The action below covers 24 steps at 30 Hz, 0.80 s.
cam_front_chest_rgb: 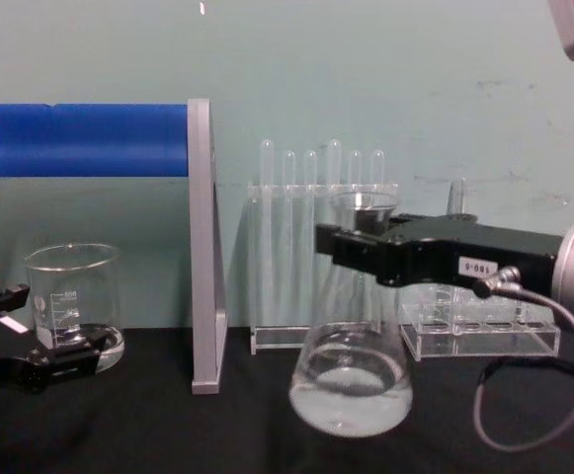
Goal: Grasp the erlenmeyer flask with one hand, shake it three times, then place it back.
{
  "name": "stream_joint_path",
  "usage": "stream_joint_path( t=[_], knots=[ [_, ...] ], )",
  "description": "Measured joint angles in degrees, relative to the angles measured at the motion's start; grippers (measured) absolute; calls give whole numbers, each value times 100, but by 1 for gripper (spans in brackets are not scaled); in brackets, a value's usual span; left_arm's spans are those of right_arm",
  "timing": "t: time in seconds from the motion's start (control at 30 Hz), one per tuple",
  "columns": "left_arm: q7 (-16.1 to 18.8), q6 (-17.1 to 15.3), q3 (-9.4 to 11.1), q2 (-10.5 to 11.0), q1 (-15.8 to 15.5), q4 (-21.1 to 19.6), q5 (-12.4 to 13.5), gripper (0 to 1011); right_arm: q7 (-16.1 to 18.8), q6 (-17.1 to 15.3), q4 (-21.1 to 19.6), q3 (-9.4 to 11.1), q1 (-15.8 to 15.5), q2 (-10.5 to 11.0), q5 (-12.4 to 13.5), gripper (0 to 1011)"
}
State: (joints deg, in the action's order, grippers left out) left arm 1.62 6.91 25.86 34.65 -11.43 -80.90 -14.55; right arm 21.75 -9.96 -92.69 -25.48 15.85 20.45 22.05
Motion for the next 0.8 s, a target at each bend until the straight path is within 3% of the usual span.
stream_joint_path(
  t=[0.43, 0.8],
  knots=[
    [0, 0, 0, 0, 0, 0, 0, 1001, 1309, 351, -155, -480, 151, 545, 342, 449],
    [0, 0, 0, 0, 0, 0, 0, 1001, 2099, 549, -182, -764, 303, 844, 693, 449]
  ],
)
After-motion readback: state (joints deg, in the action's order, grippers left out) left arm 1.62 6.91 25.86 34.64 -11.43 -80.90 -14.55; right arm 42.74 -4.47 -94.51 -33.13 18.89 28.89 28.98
